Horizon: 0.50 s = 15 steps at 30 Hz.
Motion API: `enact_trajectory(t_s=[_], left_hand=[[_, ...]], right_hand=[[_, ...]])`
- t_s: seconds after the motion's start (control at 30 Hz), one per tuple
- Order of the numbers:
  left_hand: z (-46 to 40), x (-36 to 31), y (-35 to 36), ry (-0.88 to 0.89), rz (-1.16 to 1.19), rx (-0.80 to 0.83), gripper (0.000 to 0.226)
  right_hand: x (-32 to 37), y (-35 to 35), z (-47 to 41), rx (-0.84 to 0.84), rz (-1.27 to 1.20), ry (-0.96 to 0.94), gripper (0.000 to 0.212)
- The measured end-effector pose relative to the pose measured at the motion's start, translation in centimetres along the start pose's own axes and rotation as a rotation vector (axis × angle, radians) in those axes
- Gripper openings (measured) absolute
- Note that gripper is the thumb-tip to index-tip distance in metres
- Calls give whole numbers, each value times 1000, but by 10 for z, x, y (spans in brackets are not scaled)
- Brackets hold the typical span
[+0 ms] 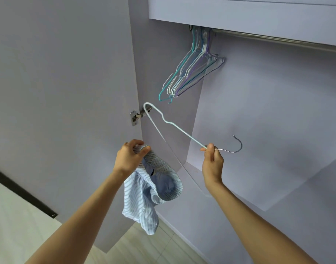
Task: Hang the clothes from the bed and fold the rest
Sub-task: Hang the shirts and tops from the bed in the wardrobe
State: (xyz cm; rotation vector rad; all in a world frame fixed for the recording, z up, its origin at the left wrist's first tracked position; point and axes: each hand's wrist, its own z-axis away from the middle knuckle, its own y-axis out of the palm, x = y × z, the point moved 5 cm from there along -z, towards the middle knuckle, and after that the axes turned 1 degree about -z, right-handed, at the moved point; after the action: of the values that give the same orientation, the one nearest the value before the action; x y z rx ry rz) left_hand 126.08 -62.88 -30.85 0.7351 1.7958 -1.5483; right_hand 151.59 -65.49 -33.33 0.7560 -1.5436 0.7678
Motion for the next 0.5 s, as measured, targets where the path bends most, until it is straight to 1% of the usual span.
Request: enact_trajectory(t_s=[0.07,0.13,0.2,0.23,0.37,0.5], left_hand=[[-2,5,-2,-60,2,-9,35],[-2,9,-3,-96,9,-20,35],[1,9,-6,-116,10,-23,35],[3,8,-7,-118,17,-21,34],[11,-12,-20,-57,98,-15,27],[21,-43,-48,27,262,-47,17]], right_hand=[[3,5,-3,0,-117,104,35],[8,13,-3,-11,-285,215,37],[13,22,-4,-20,-496,292,39],[17,28,-5,-7,-546,310,39],[24,52,0,73,-534,343,39],[13,71,18,82,-534,461,33]])
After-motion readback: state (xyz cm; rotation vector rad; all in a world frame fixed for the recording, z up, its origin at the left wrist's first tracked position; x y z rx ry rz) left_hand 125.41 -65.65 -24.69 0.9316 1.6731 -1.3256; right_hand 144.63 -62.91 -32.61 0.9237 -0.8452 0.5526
